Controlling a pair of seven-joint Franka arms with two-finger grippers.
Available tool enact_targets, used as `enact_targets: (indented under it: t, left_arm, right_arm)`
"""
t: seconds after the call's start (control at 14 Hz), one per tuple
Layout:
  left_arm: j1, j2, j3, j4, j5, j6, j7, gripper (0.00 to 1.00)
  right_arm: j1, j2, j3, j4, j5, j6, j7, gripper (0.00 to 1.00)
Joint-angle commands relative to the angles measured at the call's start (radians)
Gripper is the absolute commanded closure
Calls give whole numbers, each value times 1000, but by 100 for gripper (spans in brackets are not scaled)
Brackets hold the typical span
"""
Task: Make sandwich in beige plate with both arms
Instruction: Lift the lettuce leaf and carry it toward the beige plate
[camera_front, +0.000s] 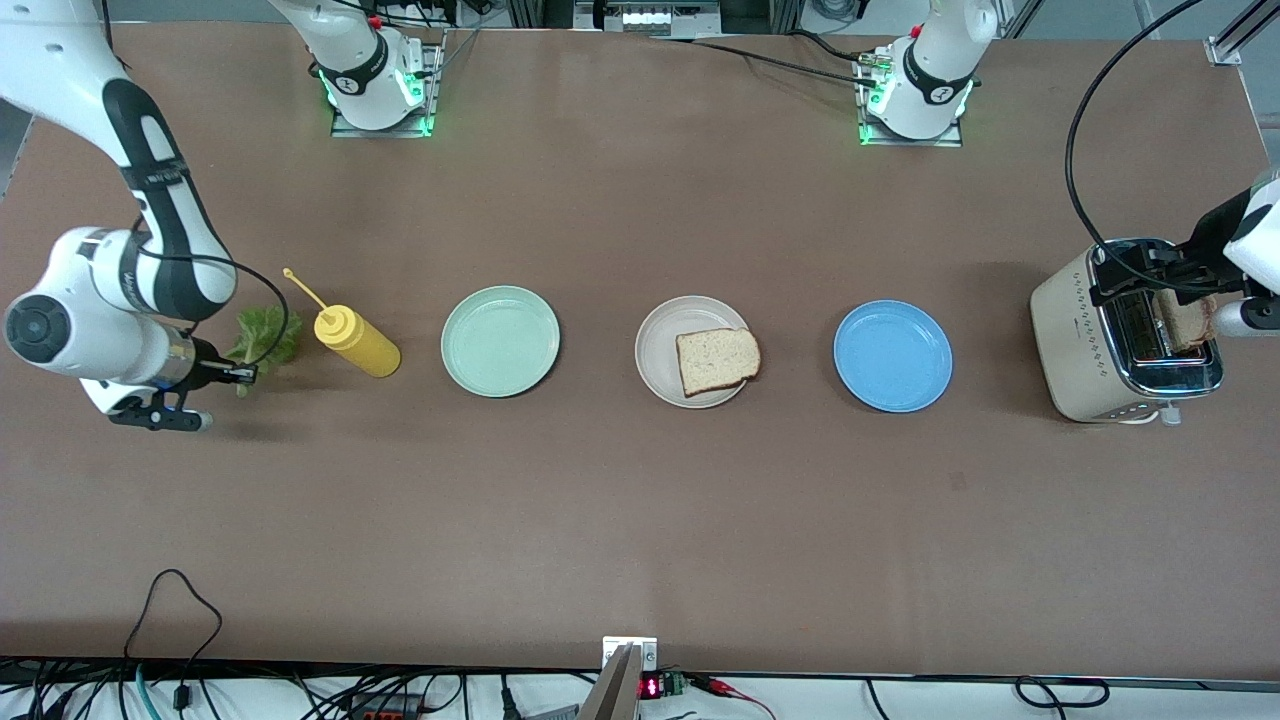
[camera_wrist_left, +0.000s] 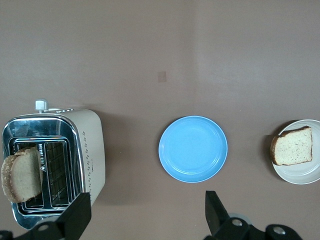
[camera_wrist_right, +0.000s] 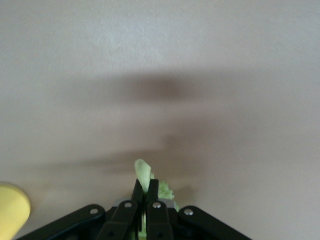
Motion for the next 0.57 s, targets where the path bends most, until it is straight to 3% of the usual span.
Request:
enact_targets:
  t: [0.0,0.5]
  left_arm:
    - [2,-40,-6,-55,12,22,5,0]
    - [8,-40,-5,-53,12,22,5,0]
  right_arm:
    - [-8,-106,8,-11,16,-129,-57,100]
    - [0,-318,10,47,167,-507,-89,100]
